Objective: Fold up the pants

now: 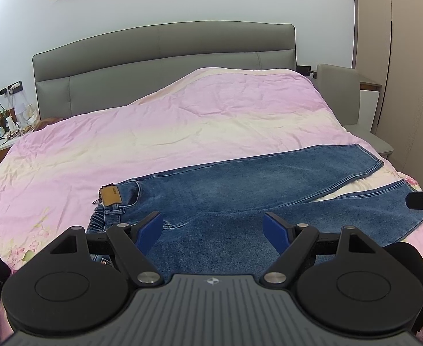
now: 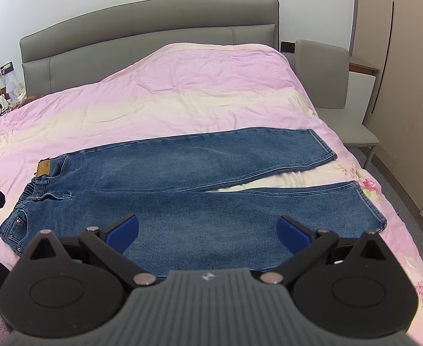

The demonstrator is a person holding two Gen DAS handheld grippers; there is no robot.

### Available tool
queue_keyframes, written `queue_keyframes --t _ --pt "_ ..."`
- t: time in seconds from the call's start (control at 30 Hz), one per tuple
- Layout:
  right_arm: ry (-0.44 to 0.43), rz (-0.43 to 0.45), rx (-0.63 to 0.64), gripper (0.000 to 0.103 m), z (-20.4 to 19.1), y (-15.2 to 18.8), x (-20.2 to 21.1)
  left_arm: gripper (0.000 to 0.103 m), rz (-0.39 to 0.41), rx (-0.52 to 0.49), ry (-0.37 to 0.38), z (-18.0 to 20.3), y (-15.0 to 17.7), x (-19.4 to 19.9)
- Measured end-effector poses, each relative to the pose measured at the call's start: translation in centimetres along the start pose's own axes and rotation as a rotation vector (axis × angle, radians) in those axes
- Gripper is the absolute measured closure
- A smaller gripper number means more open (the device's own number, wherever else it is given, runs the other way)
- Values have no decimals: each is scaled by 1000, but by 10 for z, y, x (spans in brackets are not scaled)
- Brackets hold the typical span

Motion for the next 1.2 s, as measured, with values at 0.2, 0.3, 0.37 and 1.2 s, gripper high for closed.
queue_keyframes --t 0.2,0.3,0.37,1.2 --pt "-5 38 -7 5 -1 -2 3 11 2 1 -2 -1 0 1" --pt "-10 21 -15 5 0 -2 3 11 2 1 -2 -1 0 1" --pt "-8 14 -8 5 -1 -2 2 11 2 1 -3 -1 0 1" --pt "-196 -157 146 18 -21 44 -46 17 -175 -230 182 -20 40 -27"
Point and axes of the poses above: each gripper's, at about its wrist camera, not at the fingertips, and x roughly against the way its jaws point, z to its right, y to its underside, the point moved 5 cm from there along -x, roughly the way its jaws point, and after that the axes turned 10 degrees about z, right-handed, at the moved point
